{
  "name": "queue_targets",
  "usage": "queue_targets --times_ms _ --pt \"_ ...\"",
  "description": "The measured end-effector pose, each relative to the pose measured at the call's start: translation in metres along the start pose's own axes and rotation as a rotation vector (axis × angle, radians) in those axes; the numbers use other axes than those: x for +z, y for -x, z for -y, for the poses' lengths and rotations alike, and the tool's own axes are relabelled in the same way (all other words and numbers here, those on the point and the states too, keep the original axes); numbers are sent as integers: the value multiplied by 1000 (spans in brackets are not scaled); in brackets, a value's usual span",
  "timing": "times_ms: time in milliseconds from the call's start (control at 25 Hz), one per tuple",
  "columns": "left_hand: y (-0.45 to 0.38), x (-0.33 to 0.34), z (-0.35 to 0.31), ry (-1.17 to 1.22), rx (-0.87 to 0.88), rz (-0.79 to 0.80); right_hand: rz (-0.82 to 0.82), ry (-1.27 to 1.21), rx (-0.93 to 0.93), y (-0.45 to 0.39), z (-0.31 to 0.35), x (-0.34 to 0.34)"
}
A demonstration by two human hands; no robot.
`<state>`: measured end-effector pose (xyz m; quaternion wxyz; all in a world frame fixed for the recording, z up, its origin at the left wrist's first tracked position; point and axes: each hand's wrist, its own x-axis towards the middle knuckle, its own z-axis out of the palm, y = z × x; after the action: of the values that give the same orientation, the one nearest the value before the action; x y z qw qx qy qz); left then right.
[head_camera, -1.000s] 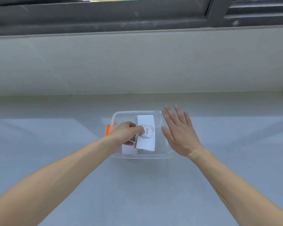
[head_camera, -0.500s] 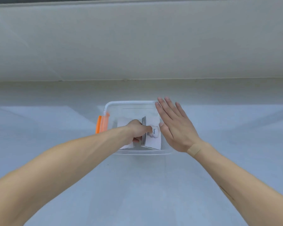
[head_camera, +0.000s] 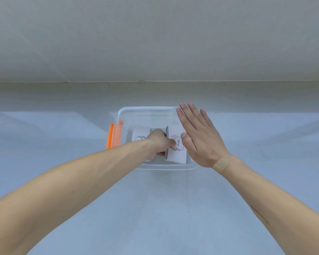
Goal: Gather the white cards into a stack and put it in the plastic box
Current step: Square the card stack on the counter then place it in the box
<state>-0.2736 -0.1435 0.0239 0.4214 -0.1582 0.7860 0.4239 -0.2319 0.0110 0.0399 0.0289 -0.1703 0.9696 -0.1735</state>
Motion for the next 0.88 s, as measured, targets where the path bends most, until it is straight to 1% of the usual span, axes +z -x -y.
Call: queue_targets --times_ms 200,320,480,720,800,880 --pt "2 6 0 -182 4 -148 -46 -142 56 1 1 2" --pt "3 6 -2 -205 -5 -164 -60 -218 94 2 2 3" --pt "4 5 -5 -158 -32 -128 -55 -278 103 3 1 4" --pt "1 14 0 60 -73 -109 -42 -292 82 2 -2 5" --pt "-1 13 1 50 -58 -111 -46 -292 78 2 -2 6" --pt "-3 13 2 -47 -18 -144 -46 -286 79 2 -3 6"
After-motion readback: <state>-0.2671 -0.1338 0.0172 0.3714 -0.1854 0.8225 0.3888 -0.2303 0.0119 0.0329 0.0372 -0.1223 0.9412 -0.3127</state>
